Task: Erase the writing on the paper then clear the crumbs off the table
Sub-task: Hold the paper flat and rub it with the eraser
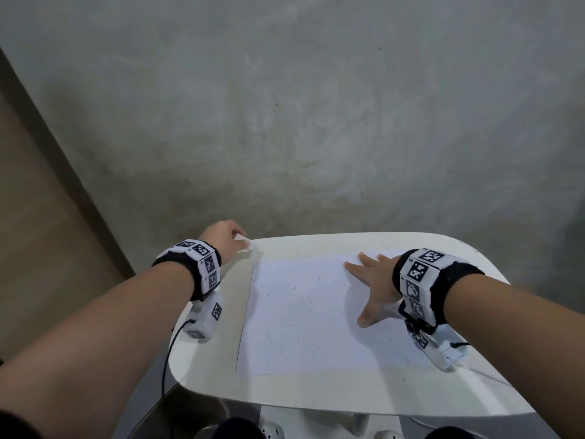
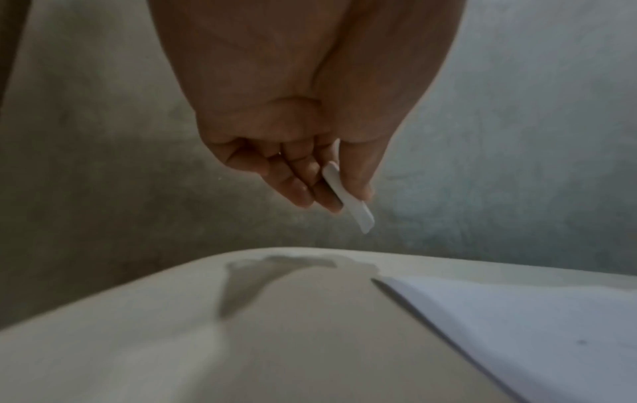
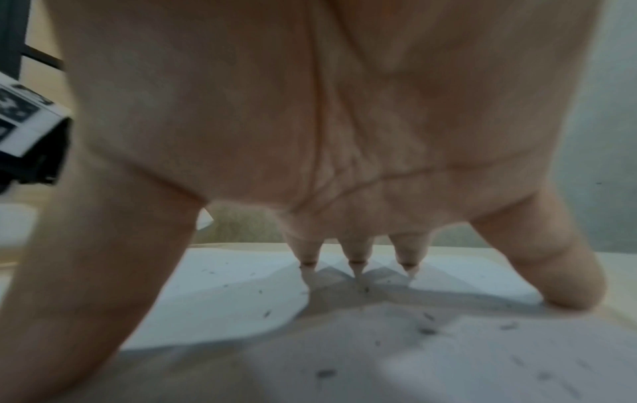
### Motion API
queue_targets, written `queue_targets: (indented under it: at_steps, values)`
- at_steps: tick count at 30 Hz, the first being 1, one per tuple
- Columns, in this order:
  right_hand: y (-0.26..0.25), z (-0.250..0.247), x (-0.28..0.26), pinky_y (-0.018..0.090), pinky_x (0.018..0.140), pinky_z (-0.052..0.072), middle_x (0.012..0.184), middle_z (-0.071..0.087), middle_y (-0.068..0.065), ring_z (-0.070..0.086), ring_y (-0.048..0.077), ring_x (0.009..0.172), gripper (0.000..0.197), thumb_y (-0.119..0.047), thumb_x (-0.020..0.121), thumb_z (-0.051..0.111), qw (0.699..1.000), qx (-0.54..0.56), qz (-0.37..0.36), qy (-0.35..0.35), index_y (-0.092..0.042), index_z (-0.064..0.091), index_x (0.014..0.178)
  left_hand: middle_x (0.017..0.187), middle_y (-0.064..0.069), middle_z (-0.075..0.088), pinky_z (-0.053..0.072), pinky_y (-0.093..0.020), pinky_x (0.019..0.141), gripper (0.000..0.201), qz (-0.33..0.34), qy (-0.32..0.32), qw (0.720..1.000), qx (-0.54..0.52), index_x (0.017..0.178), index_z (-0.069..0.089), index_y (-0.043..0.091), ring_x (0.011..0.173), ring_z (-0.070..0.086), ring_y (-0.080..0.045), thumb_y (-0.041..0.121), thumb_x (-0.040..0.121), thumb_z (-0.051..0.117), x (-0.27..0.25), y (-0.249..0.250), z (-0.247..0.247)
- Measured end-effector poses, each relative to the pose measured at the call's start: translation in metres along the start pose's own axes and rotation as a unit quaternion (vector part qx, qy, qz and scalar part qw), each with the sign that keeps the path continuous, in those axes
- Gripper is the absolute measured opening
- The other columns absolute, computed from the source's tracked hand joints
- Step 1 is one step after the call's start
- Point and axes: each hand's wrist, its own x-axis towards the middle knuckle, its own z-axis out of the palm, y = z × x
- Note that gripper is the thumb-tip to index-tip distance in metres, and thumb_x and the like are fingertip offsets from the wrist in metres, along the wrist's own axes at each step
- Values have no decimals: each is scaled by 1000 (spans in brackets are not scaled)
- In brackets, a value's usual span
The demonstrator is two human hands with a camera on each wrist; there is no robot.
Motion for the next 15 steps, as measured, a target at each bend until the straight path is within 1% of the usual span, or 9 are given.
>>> queue_targets:
  at_steps: [3, 4, 6, 8, 10, 11, 12, 13, 15]
  values:
    - [3, -2, -4, 53, 116, 10, 159, -18, -4, -6, 28, 148, 118, -71, 68, 63, 1000, 19, 3, -15, -37, -14, 150, 95, -3, 60, 37, -25, 69, 21, -32, -22, 999, 18, 94, 61, 22, 83, 53, -22, 38, 84, 69, 4, -8, 17]
    - [4, -3, -6, 52, 116, 11, 159, -17, -5, -5, 27, 148, 117, -70, 68, 64, 1000, 21, 4, -17, -37, -14, 150, 94, -3, 61, 38, -26, 70, 22, -39, -31, 998, 29, 91, 60, 22, 83, 55, -23, 42, 84, 68, 5, -11, 19]
    - [6, -6, -12, 50, 116, 14, 160, -14, -6, -1, 26, 149, 116, -69, 68, 65, 1000, 20, 0, -16, -36, -11, 151, 90, -5, 65, 42, -28, 69, 31, -45, -64, 994, 74, 87, 63, 19, 84, 60, -26, 50, 84, 64, 6, -12, 17]
    - [9, -12, -18, 47, 116, 17, 161, -8, -5, 6, 24, 148, 112, -67, 70, 65, 999, 33, -10, -22, -34, -4, 152, 97, -9, 66, 48, -30, 77, 40, -44, -88, 985, 142, 92, 68, 15, 93, 64, -29, 53, 85, 61, 8, -11, 11]
    - [14, -22, -18, 44, 115, 25, 160, 11, -1, 22, 24, 145, 101, -63, 76, 65, 997, 72, -12, -18, -28, 10, 153, 108, -5, 57, 46, -33, 88, 34, -38, -71, 981, 175, 104, 64, 23, 104, 59, -28, 51, 85, 60, 8, -5, 7]
    - [18, -25, -16, 41, 111, 31, 156, 24, 1, 32, 24, 140, 94, -61, 77, 65, 996, 92, -5, 6, -26, 20, 152, 109, -2, 53, 45, -33, 89, 29, -19, -62, 983, 171, 106, 61, 28, 104, 58, -26, 49, 84, 60, 8, -1, 6]
    - [22, -28, -14, 38, 107, 36, 150, 34, 2, 41, 25, 133, 86, -58, 78, 67, 994, 105, 9, 41, -25, 29, 148, 109, 1, 54, 46, -32, 89, 27, 12, -66, 985, 158, 105, 60, 30, 102, 57, -23, 47, 84, 61, 8, 5, 7]
    - [29, -31, -11, 35, 103, 39, 145, 41, 2, 46, 25, 128, 79, -53, 80, 68, 991, 107, 26, 71, -23, 35, 144, 108, 2, 57, 47, -31, 87, 26, 45, -90, 985, 139, 103, 59, 29, 98, 58, -21, 45, 84, 64, 8, 12, 9]
    - [44, -33, -5, 29, 95, 40, 140, 47, 4, 50, 24, 123, 72, -43, 81, 71, 989, 102, 59, 85, -17, 40, 141, 102, 6, 60, 47, -29, 82, 31, 96, -178, 973, 114, 100, 59, 26, 92, 58, -17, 45, 79, 72, 4, 26, 12]
